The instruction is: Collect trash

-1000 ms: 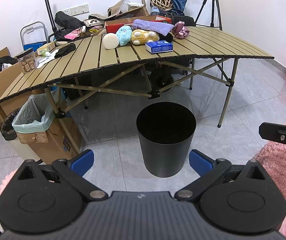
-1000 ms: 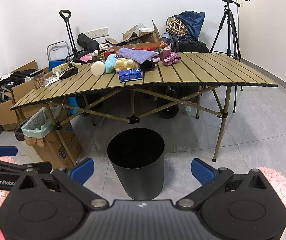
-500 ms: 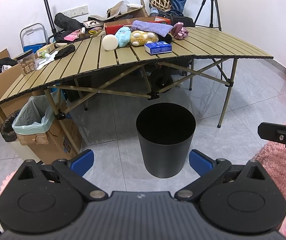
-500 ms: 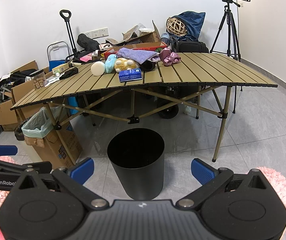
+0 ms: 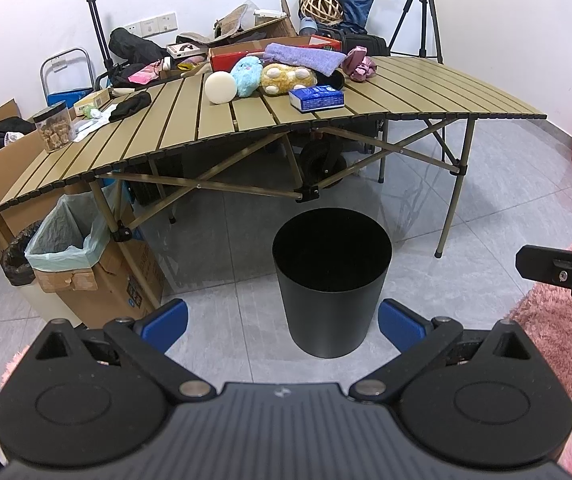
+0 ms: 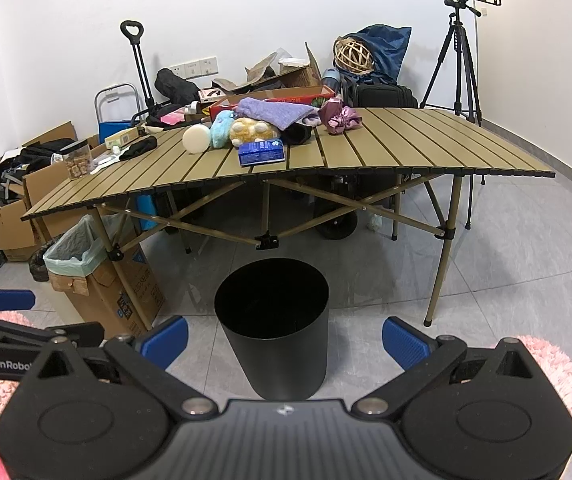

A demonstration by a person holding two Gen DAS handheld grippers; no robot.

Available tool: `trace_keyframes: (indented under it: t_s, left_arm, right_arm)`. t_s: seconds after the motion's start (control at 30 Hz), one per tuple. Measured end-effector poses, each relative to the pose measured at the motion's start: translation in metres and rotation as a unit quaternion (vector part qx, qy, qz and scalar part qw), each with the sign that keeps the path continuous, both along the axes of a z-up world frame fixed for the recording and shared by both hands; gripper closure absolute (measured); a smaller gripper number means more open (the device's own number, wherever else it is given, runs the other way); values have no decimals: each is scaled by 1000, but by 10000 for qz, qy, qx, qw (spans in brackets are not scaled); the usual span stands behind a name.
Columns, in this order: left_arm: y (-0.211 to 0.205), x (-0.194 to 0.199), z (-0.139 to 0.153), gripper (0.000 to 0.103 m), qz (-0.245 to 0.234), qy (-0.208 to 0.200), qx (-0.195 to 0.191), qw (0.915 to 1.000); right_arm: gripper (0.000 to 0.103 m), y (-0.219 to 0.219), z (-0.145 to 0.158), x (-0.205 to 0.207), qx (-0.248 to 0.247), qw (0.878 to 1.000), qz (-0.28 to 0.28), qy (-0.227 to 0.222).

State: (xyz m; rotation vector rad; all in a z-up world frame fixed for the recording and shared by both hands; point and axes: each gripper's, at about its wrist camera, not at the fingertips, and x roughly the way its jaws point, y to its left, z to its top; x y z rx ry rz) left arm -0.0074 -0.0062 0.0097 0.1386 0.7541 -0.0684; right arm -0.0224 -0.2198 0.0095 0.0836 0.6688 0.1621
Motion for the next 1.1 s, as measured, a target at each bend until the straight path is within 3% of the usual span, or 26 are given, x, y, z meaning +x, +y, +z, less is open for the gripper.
trace_keyframes:
  t_s: [1.1]
  left_arm:
    - [-1, 10, 5, 0, -20, -120, 14, 9999]
  right_arm:
    - [0, -1, 2, 9, 4, 10000, -11, -39]
